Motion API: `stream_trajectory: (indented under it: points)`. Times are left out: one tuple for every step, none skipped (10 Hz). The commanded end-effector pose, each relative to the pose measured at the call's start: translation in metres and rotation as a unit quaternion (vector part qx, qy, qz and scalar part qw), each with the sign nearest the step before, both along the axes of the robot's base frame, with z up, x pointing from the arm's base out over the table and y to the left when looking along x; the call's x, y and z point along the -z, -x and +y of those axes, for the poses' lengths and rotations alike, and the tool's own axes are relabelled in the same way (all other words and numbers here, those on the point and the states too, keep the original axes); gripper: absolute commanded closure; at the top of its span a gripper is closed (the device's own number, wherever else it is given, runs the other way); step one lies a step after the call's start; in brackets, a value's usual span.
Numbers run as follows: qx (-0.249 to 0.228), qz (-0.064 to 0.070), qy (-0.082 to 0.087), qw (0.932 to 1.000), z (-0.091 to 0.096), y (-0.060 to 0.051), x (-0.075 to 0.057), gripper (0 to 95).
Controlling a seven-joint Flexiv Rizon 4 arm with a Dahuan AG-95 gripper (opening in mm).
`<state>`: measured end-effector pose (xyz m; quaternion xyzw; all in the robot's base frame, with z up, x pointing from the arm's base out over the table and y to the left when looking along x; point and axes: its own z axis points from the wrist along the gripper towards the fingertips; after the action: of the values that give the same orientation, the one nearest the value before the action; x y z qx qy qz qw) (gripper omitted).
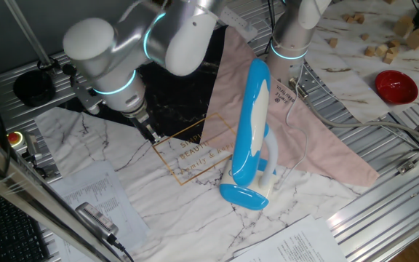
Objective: Turn on the desk lamp by pressing the button
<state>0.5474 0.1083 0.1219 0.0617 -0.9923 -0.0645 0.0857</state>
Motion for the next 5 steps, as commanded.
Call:
stream_trajectory:
  points:
    - [0.022, 0.011, -0.077, 0.9968, 0.008, 0.001, 0.004, 95.0]
    - [0.031, 0.016, -0.090, 0.9953, 0.014, 0.003, 0.007, 95.0]
    - [0.038, 0.022, -0.097, 0.9943, 0.018, 0.006, 0.009, 95.0]
    - [0.043, 0.026, -0.113, 0.9923, 0.020, 0.010, 0.009, 95.0]
    - [0.054, 0.032, -0.145, 0.9874, 0.021, 0.014, 0.009, 95.0]
